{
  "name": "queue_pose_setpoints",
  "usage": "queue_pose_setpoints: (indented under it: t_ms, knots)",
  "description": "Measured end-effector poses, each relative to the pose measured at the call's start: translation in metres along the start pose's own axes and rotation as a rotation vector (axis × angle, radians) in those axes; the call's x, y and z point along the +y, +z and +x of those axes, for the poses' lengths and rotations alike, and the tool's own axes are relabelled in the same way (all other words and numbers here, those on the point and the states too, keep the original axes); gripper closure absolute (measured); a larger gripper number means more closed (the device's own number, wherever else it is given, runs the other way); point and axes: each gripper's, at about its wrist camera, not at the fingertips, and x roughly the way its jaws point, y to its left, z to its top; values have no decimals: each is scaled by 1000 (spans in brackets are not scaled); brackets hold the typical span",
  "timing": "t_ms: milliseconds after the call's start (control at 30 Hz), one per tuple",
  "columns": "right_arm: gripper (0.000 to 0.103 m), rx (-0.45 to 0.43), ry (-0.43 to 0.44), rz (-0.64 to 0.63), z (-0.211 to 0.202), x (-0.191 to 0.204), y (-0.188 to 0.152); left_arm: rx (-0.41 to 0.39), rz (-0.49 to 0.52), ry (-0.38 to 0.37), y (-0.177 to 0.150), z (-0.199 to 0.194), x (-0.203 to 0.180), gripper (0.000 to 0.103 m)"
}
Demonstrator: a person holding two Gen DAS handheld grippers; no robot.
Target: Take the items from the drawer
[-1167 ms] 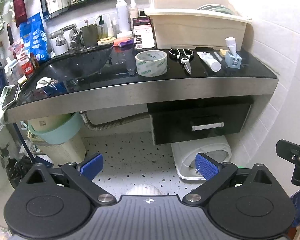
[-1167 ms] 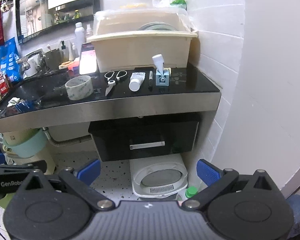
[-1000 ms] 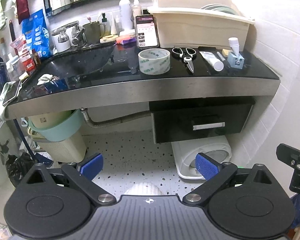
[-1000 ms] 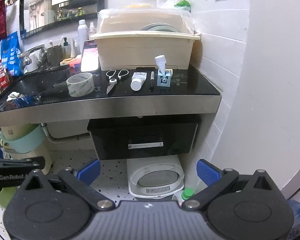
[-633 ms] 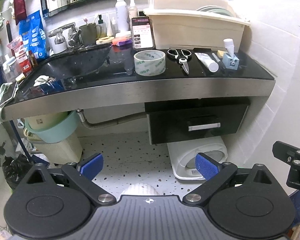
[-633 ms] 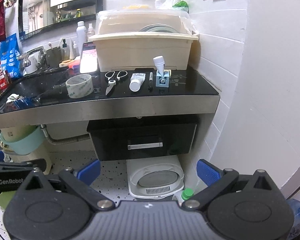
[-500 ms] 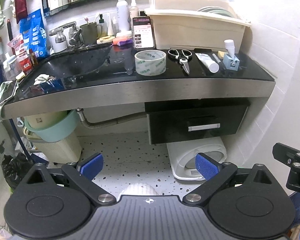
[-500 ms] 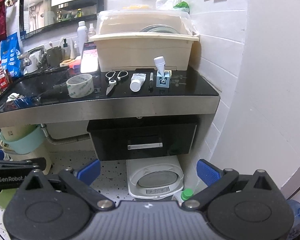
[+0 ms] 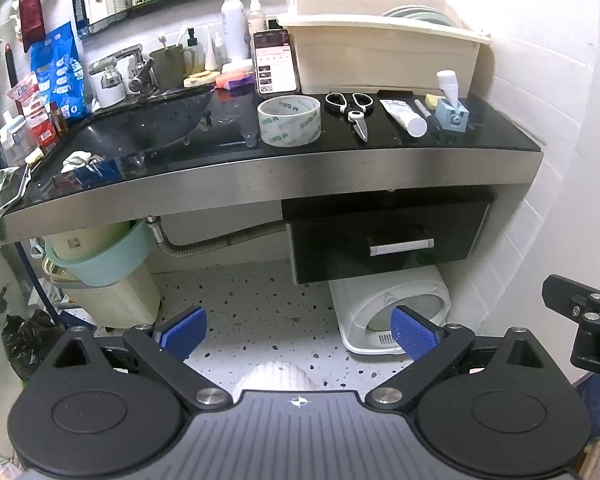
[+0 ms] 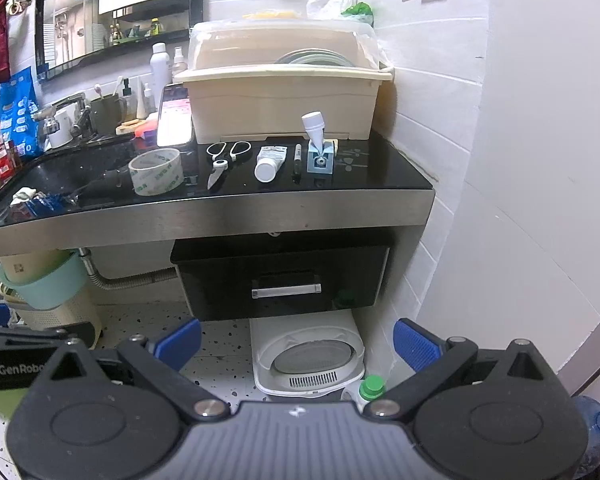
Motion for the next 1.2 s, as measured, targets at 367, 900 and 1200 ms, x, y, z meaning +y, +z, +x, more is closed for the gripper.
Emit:
queue_pose_setpoints:
  t_ms: [367, 900, 1200]
  knots:
    - [0, 12, 0, 0, 0, -3, -1, 8, 3, 9, 0, 3, -2, 3]
    - [0, 9, 5, 10, -4, -5, -2, -10, 8, -2, -1, -2, -3, 3]
    - [0, 7, 5, 11, -6, -6, -2, -15, 6, 0, -1, -1, -5, 3]
